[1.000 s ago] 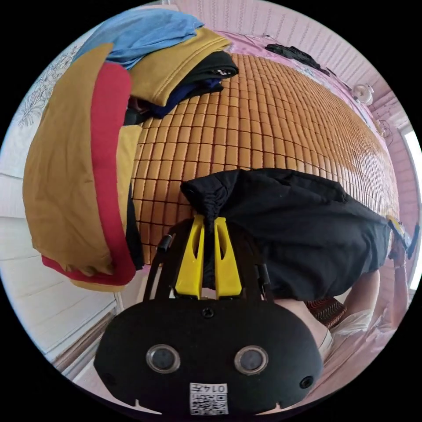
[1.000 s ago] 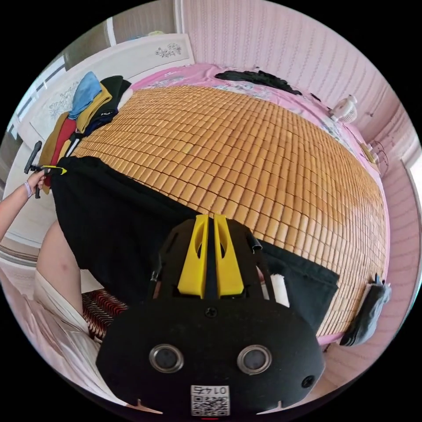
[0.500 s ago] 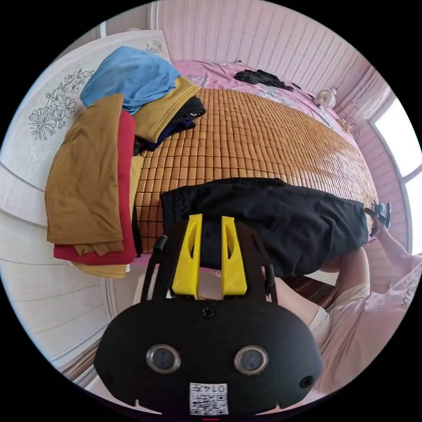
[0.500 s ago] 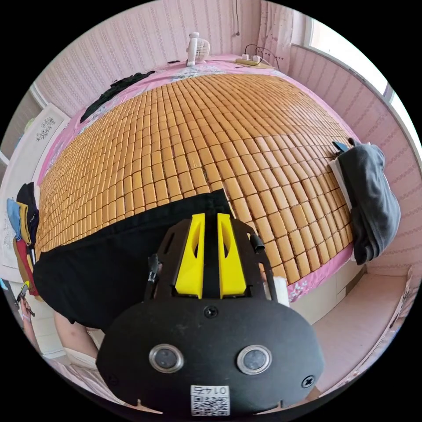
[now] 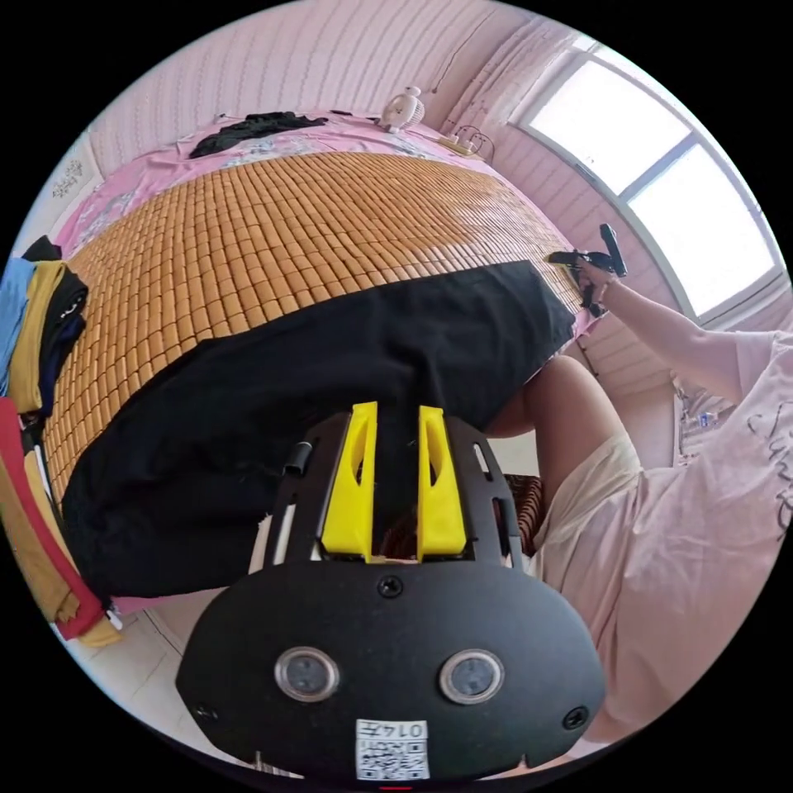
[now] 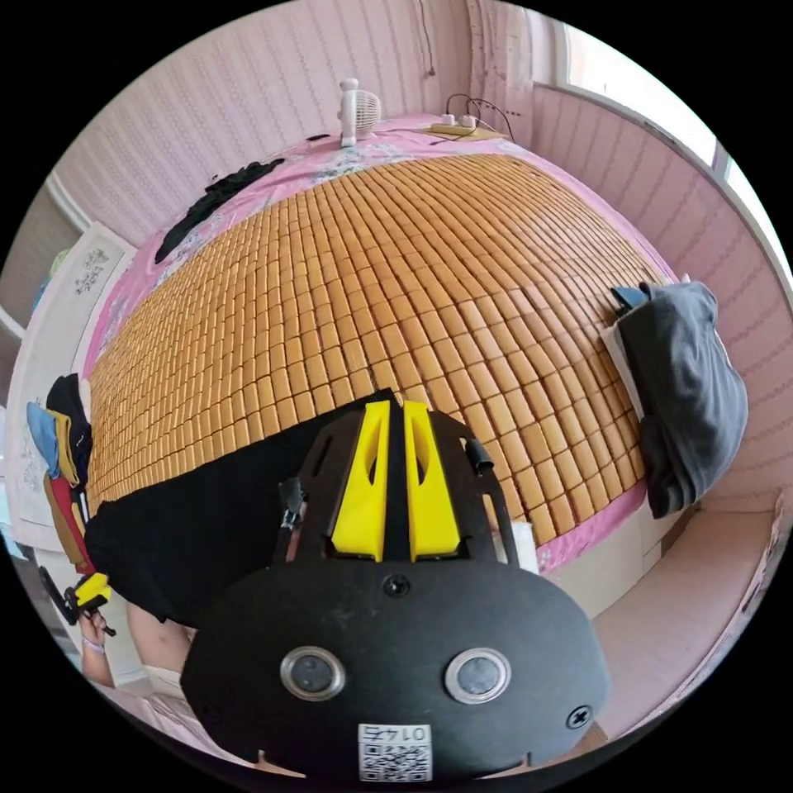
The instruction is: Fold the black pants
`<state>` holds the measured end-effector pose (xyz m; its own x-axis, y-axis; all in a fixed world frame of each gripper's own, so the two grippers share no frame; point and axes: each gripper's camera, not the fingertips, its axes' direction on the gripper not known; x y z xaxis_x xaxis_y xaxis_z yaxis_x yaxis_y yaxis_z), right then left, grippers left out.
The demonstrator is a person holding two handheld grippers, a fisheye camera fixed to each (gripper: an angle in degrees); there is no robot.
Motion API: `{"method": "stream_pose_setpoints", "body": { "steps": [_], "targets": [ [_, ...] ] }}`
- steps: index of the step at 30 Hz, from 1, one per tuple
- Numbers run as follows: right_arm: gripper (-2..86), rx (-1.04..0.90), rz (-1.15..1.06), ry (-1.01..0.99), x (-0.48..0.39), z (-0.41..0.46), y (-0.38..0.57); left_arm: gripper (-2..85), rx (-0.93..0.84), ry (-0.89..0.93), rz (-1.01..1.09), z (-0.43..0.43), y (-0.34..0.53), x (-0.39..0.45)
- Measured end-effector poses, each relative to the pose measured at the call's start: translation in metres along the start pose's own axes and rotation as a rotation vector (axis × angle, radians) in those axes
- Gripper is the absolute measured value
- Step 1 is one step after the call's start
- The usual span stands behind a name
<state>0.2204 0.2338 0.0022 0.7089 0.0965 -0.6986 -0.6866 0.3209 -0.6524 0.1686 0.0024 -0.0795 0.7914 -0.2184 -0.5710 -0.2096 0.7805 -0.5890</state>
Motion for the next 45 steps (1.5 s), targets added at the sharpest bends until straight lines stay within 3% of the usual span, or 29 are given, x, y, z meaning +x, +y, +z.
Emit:
{"method": "stream_pose_setpoints", "body": {
  "steps": [7, 13, 17, 20, 25, 30, 36, 39, 41, 45],
  "targets": [
    [7.6, 0.057, 0.156, -0.048, 0.098, -0.055, 0.121, 9.3, -0.063, 0.045, 0.074, 0.043, -0.013, 0.043],
    [4.1, -0.008, 0.196, -0.240, 0.128, -0.047, 0.134, 9.9, -0.121, 0.055, 0.137, 0.077, -0.034, 0.076],
    [2.0, 0.052, 0.198, -0.256, 0.146, -0.084, 0.141, 10.0, -0.125, 0.069, 0.164, 0.076, -0.042, 0.093],
    [2.7, -0.007, 0.290, -0.244, 0.181, -0.080, 0.159, 10.3, -0.102, 0.072, 0.208, 0.069, -0.041, 0.107],
    [12.9, 0.039, 0.415, -0.229, 0.218, -0.066, 0.178, 10.7, -0.099, 0.061, 0.209, 0.063, -0.036, 0.116],
    [5.2, -0.134, 0.379, -0.421, 0.219, -0.048, 0.170, 10.9, -0.104, 0.038, 0.150, 0.057, -0.026, 0.109],
    [1.1, -0.019, 0.106, -0.463, 0.181, -0.099, 0.126, 10.6, -0.041, -0.022, -0.106, 0.034, -0.005, 0.057],
    [0.8, 0.045, -0.011, -0.507, 0.149, -0.113, 0.094, 8.7, 0.013, -0.186, -0.337, 0.011, 0.011, 0.012],
    [0.7, 0.082, -0.034, -0.529, 0.136, -0.120, 0.080, 5.9, 0.075, -0.340, -0.522, -0.015, 0.024, -0.022],
    [0.6, 0.209, 0.051, -0.501, 0.147, -0.142, 0.085, 2.2, 0.100, -0.390, -0.684, -0.037, 0.041, -0.069]
  ]
}}
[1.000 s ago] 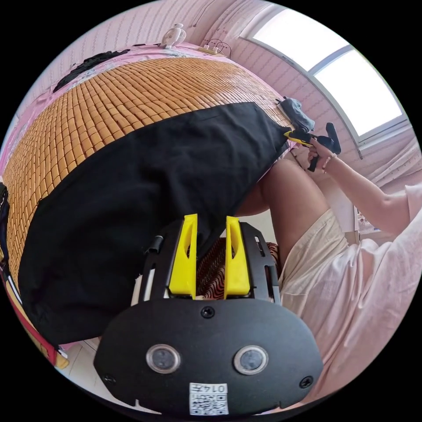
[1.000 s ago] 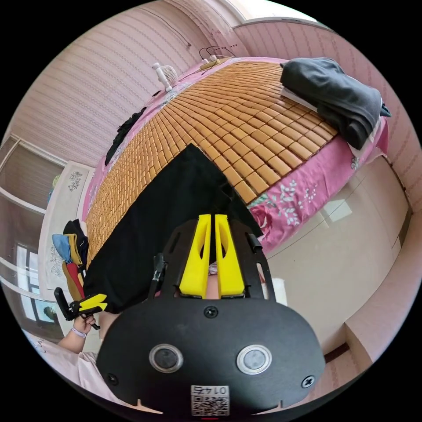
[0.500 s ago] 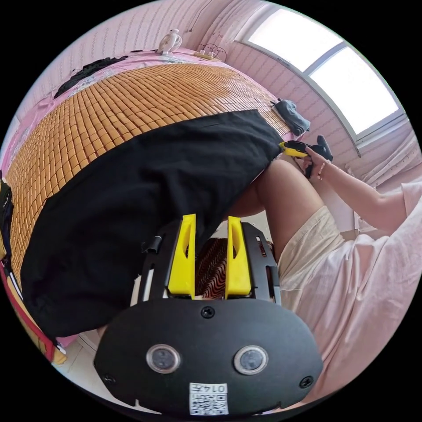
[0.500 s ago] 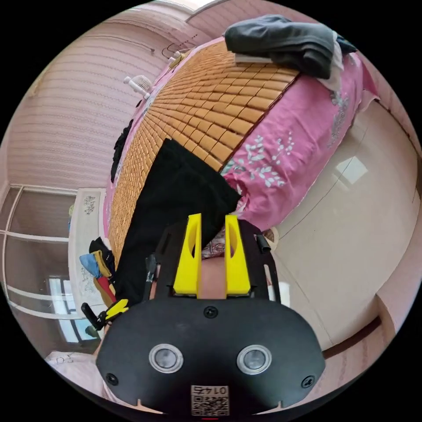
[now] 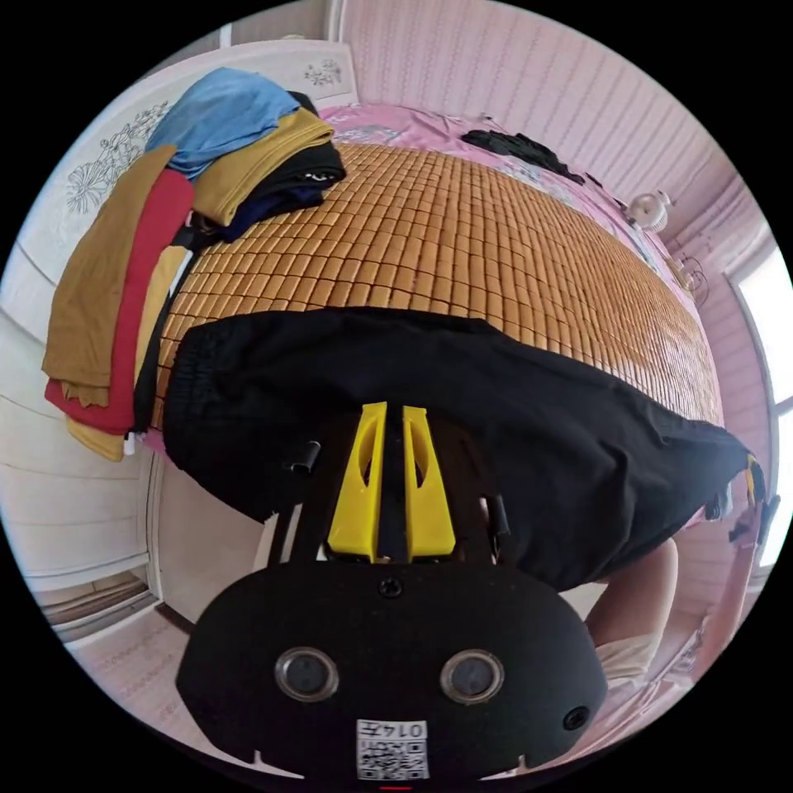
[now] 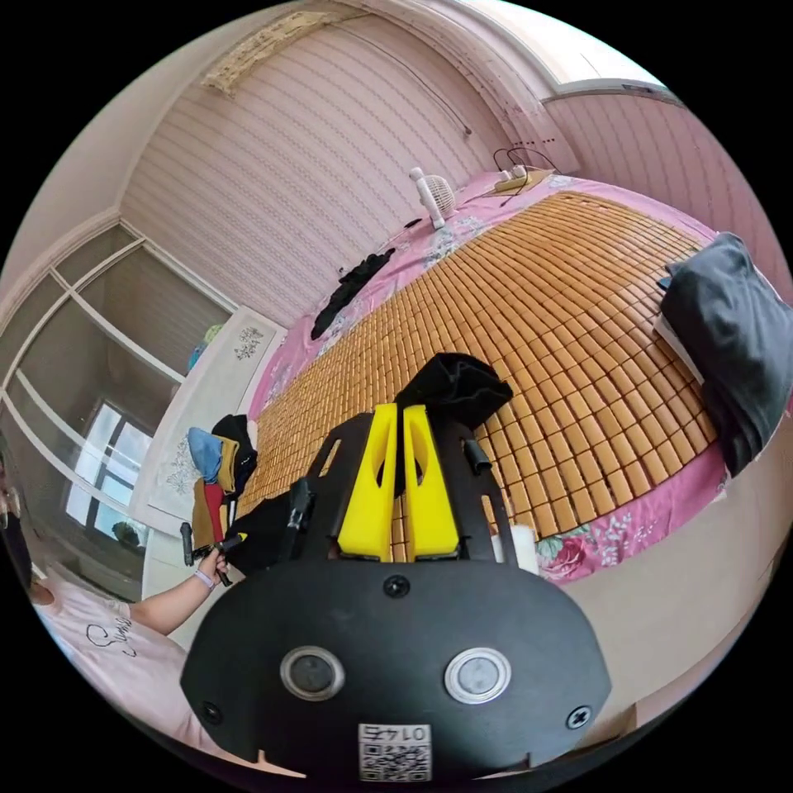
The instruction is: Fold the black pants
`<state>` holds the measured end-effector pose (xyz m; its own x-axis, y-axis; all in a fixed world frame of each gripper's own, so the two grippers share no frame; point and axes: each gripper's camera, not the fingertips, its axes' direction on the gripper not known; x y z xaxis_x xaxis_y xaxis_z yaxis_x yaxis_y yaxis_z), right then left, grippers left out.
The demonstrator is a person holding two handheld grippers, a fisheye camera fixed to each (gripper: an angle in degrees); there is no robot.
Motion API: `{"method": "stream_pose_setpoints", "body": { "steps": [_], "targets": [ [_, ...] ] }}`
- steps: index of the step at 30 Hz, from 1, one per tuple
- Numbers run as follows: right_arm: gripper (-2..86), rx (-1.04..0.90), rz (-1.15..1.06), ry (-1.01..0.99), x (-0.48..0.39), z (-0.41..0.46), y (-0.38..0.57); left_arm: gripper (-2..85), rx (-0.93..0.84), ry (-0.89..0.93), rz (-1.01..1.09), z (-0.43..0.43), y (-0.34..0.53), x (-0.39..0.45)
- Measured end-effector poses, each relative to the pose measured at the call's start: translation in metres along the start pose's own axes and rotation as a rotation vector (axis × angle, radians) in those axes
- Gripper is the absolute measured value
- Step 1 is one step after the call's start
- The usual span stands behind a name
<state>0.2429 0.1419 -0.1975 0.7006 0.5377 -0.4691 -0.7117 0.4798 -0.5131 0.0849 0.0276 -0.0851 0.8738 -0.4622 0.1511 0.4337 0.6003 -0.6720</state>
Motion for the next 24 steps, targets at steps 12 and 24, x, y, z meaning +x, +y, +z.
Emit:
{"method": "stream_pose_setpoints", "body": {
  "steps": [12, 24],
  "targets": [
    [1.6, -0.294, 0.189, 0.398, 0.050, 0.103, 0.059, -0.8, -0.102, -0.050, 0.176, 0.034, -0.049, -0.007],
    [0.2, -0.346, -0.100, 0.907, -0.040, 0.149, 0.138, 5.9, 0.064, 0.163, 0.333, -0.038, 0.017, 0.017]
  ]
}}
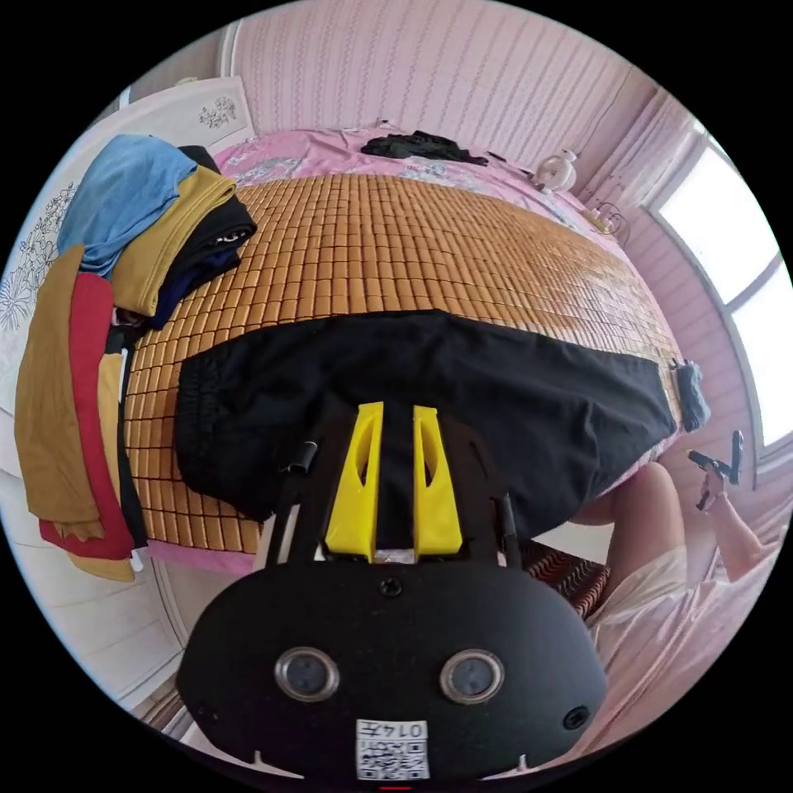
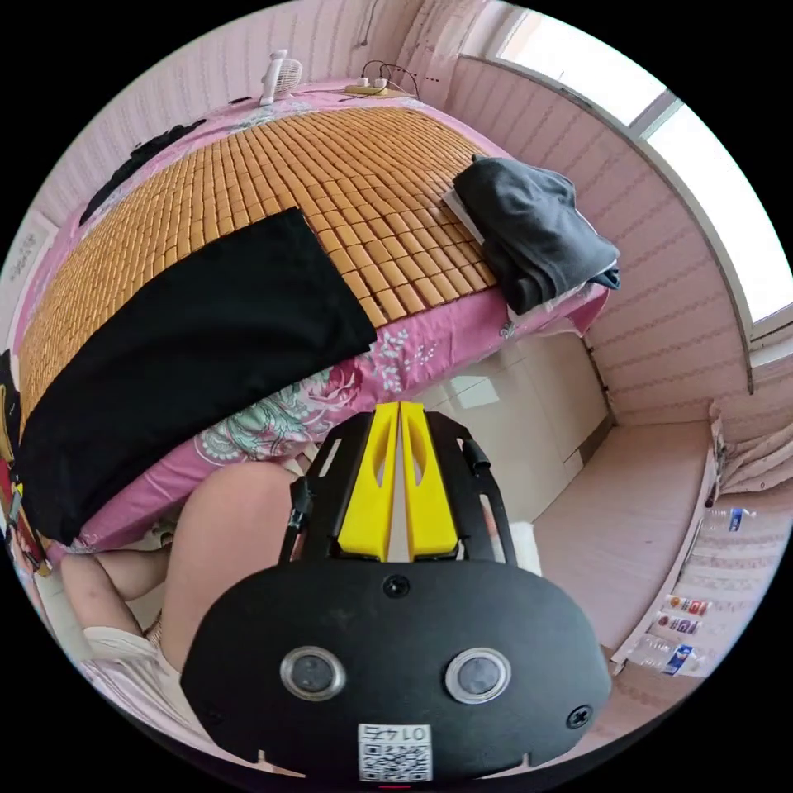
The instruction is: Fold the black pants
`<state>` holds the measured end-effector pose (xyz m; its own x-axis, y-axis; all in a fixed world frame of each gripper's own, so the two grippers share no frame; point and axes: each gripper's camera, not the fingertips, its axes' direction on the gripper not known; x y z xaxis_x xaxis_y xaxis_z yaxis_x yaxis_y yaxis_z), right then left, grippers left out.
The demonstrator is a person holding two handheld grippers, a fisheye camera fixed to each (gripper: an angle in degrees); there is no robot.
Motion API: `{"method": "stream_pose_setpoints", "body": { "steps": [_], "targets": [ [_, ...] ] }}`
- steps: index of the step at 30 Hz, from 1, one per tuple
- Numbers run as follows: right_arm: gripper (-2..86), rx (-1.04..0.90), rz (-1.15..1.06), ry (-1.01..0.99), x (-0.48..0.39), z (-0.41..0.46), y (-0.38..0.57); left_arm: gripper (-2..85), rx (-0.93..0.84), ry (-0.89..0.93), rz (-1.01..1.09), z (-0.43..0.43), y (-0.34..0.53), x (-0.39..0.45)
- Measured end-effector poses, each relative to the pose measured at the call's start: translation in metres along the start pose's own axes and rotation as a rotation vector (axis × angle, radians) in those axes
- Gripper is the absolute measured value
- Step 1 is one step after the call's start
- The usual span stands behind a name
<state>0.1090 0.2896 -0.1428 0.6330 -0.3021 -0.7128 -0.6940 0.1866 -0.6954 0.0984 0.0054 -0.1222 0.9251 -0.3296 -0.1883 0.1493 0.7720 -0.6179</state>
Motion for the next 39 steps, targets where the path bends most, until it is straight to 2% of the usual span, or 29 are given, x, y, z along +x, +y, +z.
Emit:
{"method": "stream_pose_setpoints", "body": {
  "steps": [5, 10, 13, 17, 23, 25, 30, 33, 36, 39],
  "targets": [
    [-0.5, 0.121, -0.194, -0.101, -0.081, -0.027, 0.036, 4.3, -0.005, 0.098, 0.269, -0.014, 0.070, 0.100],
    [-0.6, 0.192, -0.482, -0.368, -0.185, -0.047, 0.052, 5.5, -0.020, 0.177, 0.381, 0.002, 0.099, 0.173],
    [-0.6, 0.174, -0.631, -0.437, -0.252, -0.047, 0.054, 5.9, 0.004, 0.183, 0.444, 0.013, 0.101, 0.208],
    [-0.5, 0.168, -0.740, -0.448, -0.334, -0.040, 0.058, 5.9, 0.012, 0.130, 0.535, 0.036, 0.088, 0.246],
    [-0.7, 0.175, -0.891, -0.443, -0.458, -0.011, 0.060, 6.0, -0.013, 0.119, 0.550, 0.085, 0.061, 0.272],
    [-0.8, 0.078, -0.929, -0.385, -0.495, 0.017, 0.059, 5.8, -0.073, 0.100, 0.549, 0.101, 0.060, 0.276],
    [-0.9, -0.034, -1.018, -0.396, -0.532, 0.035, 0.064, 3.0, -0.087, 0.103, 0.571, 0.105, 0.076, 0.279],
    [-0.9, -0.069, -1.072, -0.366, -0.554, 0.034, 0.060, 2.3, -0.180, 0.089, 0.644, 0.107, 0.076, 0.288],
    [-1.0, -0.029, -1.087, -0.383, -0.577, 0.019, 0.037, 2.6, -0.165, 0.111, 0.687, 0.098, 0.078, 0.294],
    [-1.0, 0.048, -1.082, -0.344, -0.617, 0.010, 0.003, 2.4, -0.062, 0.166, 0.704, 0.083, 0.073, 0.301]
  ]
}}
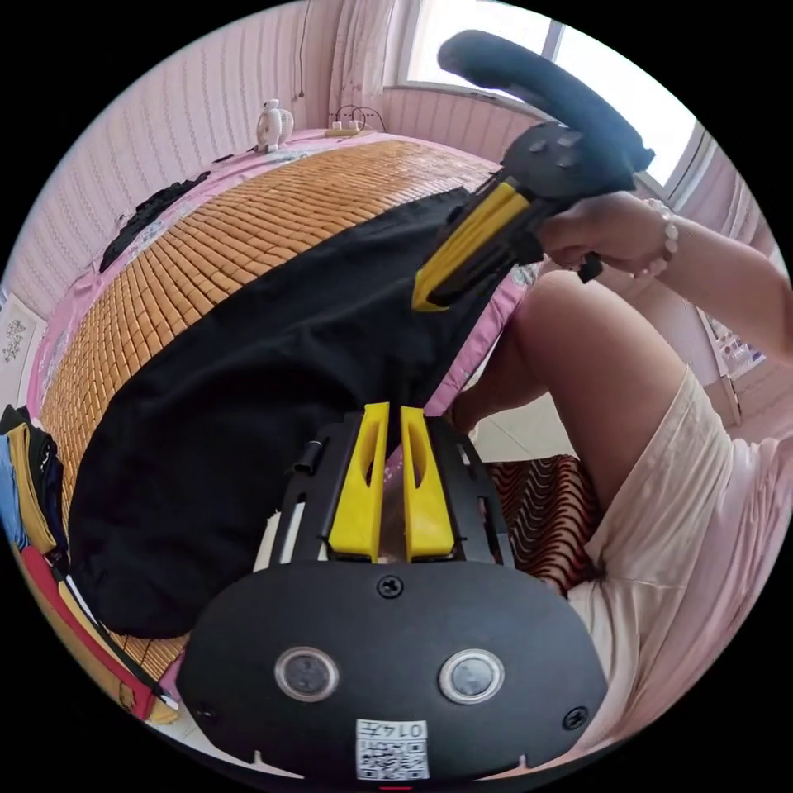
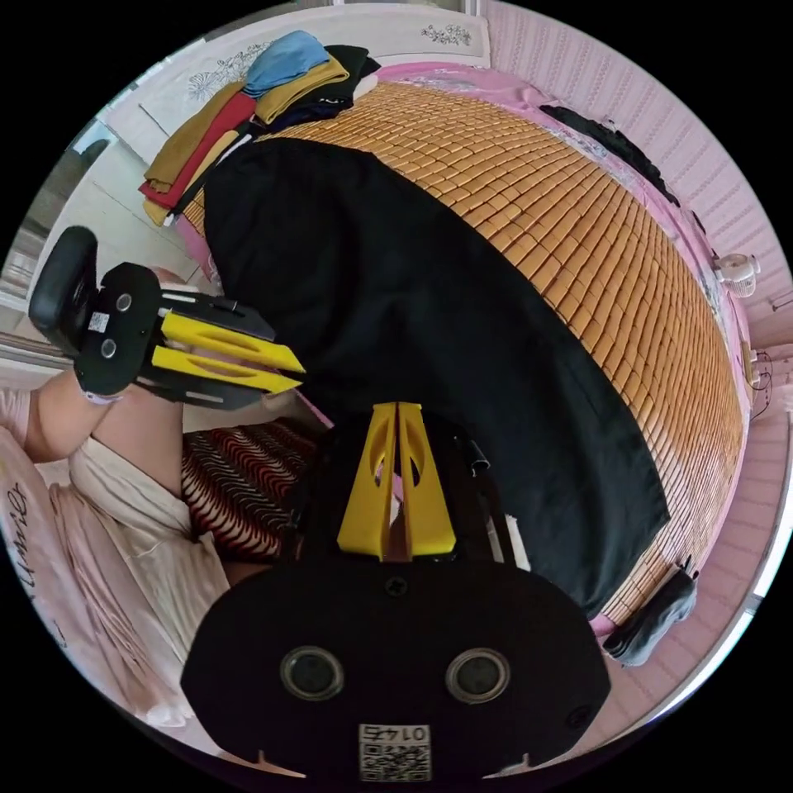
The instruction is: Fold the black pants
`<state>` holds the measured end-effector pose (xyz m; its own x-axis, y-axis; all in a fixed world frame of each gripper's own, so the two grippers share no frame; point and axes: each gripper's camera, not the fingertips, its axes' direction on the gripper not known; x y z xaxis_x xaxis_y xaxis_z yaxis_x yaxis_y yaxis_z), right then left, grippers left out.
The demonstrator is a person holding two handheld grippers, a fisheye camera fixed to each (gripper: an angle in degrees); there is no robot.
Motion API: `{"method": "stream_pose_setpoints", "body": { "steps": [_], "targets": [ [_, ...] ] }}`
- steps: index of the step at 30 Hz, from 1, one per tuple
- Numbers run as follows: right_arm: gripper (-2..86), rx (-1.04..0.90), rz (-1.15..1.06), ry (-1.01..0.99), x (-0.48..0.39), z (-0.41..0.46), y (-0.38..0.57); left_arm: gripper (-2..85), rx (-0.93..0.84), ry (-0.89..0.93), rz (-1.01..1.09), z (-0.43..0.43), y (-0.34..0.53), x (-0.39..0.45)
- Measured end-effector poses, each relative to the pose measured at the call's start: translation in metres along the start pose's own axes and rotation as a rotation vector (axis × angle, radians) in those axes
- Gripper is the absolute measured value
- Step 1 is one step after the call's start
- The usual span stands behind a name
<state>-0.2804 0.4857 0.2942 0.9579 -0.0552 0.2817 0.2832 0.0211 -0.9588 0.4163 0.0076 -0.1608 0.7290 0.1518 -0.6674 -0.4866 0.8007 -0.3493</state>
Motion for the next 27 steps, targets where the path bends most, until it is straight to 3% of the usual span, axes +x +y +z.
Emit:
{"method": "stream_pose_setpoints", "body": {
  "steps": [4, 10, 13, 18, 27],
  "targets": [
    [-0.9, -0.080, -0.012, 0.082, 0.010, 0.042, -0.090, 1.7, 0.140, -0.053, 0.005, 0.007, -0.032, 0.000],
    [-0.7, -0.249, -0.061, 0.148, 0.013, 0.108, -0.185, 0.3, -0.055, -0.012, 0.007, 0.061, -0.054, -0.005],
    [-0.5, -0.329, -0.056, 0.082, 0.021, 0.123, -0.216, -0.8, -0.102, 0.021, 0.029, 0.065, -0.062, -0.002],
    [-0.4, -0.473, -0.061, -0.013, 0.032, 0.149, -0.259, -1.0, -0.105, 0.057, 0.040, 0.071, -0.069, -0.002],
    [-0.3, -0.583, -0.158, 0.082, 0.012, 0.187, -0.308, -1.0, -0.144, 0.093, 0.060, 0.088, -0.083, 0.005]
  ]
}}
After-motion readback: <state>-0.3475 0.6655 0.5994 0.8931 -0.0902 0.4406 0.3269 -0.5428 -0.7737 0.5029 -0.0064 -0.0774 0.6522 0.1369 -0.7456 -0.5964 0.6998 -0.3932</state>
